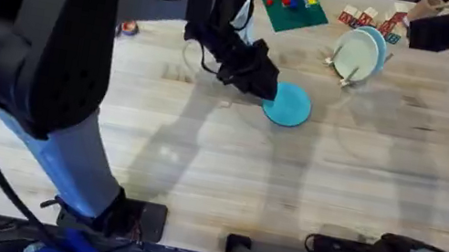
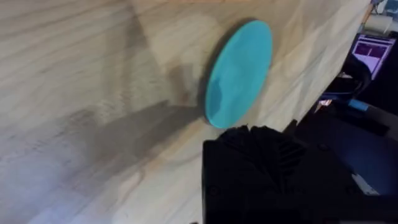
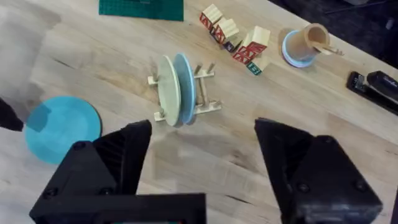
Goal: Pick up the plates from the table one by one and place each into a slot on the dish rack.
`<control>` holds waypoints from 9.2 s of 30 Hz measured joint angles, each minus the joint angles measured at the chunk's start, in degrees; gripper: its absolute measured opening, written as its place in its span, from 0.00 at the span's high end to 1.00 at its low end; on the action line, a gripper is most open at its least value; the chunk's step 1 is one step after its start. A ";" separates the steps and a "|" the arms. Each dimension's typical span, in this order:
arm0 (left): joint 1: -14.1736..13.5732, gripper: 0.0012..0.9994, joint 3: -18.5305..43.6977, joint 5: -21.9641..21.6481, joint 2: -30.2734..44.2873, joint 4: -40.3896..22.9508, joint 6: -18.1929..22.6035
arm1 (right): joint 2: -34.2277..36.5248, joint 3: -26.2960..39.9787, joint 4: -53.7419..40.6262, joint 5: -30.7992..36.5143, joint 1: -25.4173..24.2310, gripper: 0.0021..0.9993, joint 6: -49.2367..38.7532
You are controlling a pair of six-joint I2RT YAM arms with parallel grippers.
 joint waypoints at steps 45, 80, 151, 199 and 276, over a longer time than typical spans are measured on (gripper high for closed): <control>0.94 0.96 -1.59 5.75 8.04 4.33 -2.25 | 0.00 0.00 -9.90 0.00 0.00 0.00 0.17; 0.52 0.96 9.33 -1.63 10.29 -11.70 1.17 | 0.00 0.00 -9.92 0.00 0.00 0.00 0.18; -0.68 0.96 11.07 -4.81 -3.23 -5.89 -6.93 | 0.00 0.00 -9.92 0.00 0.00 0.00 0.18; -0.68 0.96 2.67 -4.50 0.27 2.93 -4.57 | 0.00 0.00 -9.92 0.00 0.00 0.00 0.18; -0.52 0.96 2.84 0.66 8.68 3.34 -4.46 | 21.27 -8.38 -1.46 -27.19 9.23 0.00 34.68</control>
